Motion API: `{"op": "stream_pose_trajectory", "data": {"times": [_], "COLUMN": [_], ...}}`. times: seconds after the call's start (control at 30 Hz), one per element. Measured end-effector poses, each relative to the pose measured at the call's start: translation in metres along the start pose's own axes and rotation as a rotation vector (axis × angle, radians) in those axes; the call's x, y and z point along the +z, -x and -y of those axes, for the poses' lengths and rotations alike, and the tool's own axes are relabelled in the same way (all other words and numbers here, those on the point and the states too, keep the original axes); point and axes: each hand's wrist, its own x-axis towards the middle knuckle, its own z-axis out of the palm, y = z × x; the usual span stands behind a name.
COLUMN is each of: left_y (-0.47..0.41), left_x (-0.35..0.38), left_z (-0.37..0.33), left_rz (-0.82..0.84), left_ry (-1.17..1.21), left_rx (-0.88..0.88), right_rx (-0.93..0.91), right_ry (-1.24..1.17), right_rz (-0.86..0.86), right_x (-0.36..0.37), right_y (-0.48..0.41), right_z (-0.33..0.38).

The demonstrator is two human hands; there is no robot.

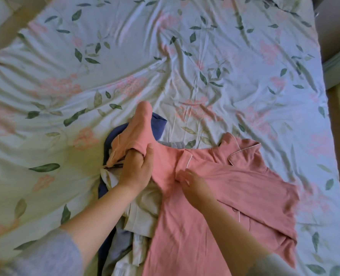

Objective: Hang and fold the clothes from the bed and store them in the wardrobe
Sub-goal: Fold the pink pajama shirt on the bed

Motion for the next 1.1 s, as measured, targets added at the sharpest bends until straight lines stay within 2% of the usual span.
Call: {"op": "stream_pose_trajectory", "data": {"times": [0.1, 0.17, 0.33, 0.47, 0.5, 0.6, 0.63, 0.7, 0.87, 1.1], "left_y": [0.002, 0.003, 0.011, 0.038, 0.05, 0.08, 0.086, 0.093, 0.09, 0.089], "left_x": [0.012, 0.023, 0.064, 0.119, 0.133, 0.161, 0.165, 0.166, 0.148, 0.137], "left_z": [-0.021, -0.029, -0.048, -0.07, -0.069, -0.052, -0.044, -0.031, 0.002, 0.019], "left_rz": [0.169, 0.277, 0.633, 0.718, 0.788, 1.137, 1.188, 1.188, 0.937, 0.945], "left_ry": [0.086, 0.024, -0.427, -0.714, -0.734, -0.794, -0.827, -0.84, -0.826, -0.825], "left_rx": [0.09, 0.16, 0.208, 0.49, 0.517, 0.324, 0.28, 0.229, 0.159, 0.182], "right_rx": [0.238, 0.305, 0.433, 0.549, 0.573, 0.647, 0.663, 0.668, 0.558, 0.244], "right_ry": [-0.312, -0.445, -0.737, -0.944, -0.959, -0.93, -0.907, -0.819, -0.572, -0.293], "right_rz": [-0.16, -0.226, -0.381, -0.574, -0.605, -0.612, -0.595, -0.542, -0.381, -0.362], "right_x": [-0.017, -0.028, -0.062, -0.095, -0.1, -0.104, -0.103, -0.096, -0.079, -0.072], "right_y": [0.01, 0.019, 0.048, 0.076, 0.083, 0.099, 0.101, 0.103, 0.092, 0.045], "right_z": [-0.007, -0.018, -0.06, -0.105, -0.117, -0.148, -0.156, -0.169, -0.167, -0.115]}}
